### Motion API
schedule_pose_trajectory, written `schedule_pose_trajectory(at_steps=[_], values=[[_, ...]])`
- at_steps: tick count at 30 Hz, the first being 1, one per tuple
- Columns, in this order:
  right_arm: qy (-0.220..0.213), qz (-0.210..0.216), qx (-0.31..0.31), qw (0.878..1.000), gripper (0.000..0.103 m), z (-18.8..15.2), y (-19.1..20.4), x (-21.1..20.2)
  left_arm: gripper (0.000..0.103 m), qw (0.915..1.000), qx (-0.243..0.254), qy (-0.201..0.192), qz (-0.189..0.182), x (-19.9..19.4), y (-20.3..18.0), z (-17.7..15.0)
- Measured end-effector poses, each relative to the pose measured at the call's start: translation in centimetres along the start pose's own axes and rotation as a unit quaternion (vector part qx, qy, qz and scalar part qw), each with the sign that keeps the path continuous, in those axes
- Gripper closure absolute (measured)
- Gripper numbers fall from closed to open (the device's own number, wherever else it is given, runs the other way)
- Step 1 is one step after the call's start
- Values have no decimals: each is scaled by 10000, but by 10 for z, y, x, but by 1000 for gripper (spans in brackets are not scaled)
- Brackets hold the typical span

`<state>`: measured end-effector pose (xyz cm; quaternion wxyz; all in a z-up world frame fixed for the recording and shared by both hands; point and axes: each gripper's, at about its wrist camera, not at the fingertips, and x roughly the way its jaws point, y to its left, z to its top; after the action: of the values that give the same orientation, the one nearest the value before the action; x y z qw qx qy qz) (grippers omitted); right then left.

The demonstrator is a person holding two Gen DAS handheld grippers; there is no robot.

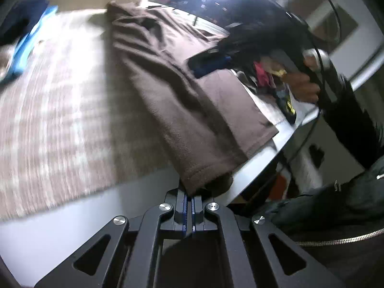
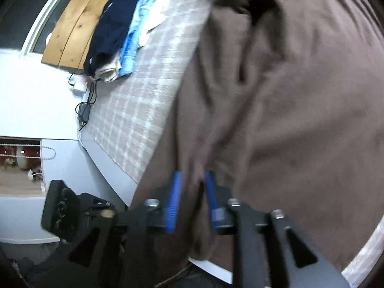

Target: Fold clothes

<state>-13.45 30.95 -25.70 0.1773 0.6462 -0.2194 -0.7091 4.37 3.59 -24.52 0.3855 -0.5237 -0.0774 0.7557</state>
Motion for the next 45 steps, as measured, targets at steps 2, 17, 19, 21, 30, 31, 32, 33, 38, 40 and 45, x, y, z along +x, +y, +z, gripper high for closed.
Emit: schedule_pose_trajectory(at_steps=[2, 17, 19, 21, 30, 31, 32, 33, 38, 40, 45], values=[[-66, -143, -26, 9999, 59, -3, -4, -7, 101, 9998, -159, 48, 59, 1, 7, -6], [53, -832, -803, 9933, 52, 52, -13, 16, 58, 9937, 516, 260, 965, 39, -57, 19], [126, -905, -959, 9912, 52, 51, -11, 23, 57, 9924, 621, 233, 1036, 47, -69, 25], [122, -866, -1045, 9907, 52, 50, -12, 23, 60, 9910, 726, 206, 1106, 55, -81, 31], [184, -785, -1477, 9857, 73, 45, -16, 15, 100, 9979, -284, -113, 575, 42, -72, 27], [183, -726, -1506, 9858, 73, 44, -16, 12, 99, 9975, -368, -225, 567, 34, -74, 25], [181, -667, -1535, 9857, 73, 44, -15, 9, 99, 9968, -453, -336, 558, 27, -76, 23], [194, -594, -1604, 9851, 73, 45, -15, 3, 99, 9959, -578, -404, 562, 20, -75, 19], [-99, -642, -1757, 9823, 58, 67, -13, -40, 98, 9877, -1102, -466, 1004, -15, -59, 2], [-492, -524, -1666, 9834, 58, 98, -13, -64, 94, 9850, -1139, -517, 1191, -17, -56, 6], [-1159, -581, -1345, 9824, 58, 183, -9, -86, 85, 9842, -1010, -349, 1410, 13, -53, 25]])
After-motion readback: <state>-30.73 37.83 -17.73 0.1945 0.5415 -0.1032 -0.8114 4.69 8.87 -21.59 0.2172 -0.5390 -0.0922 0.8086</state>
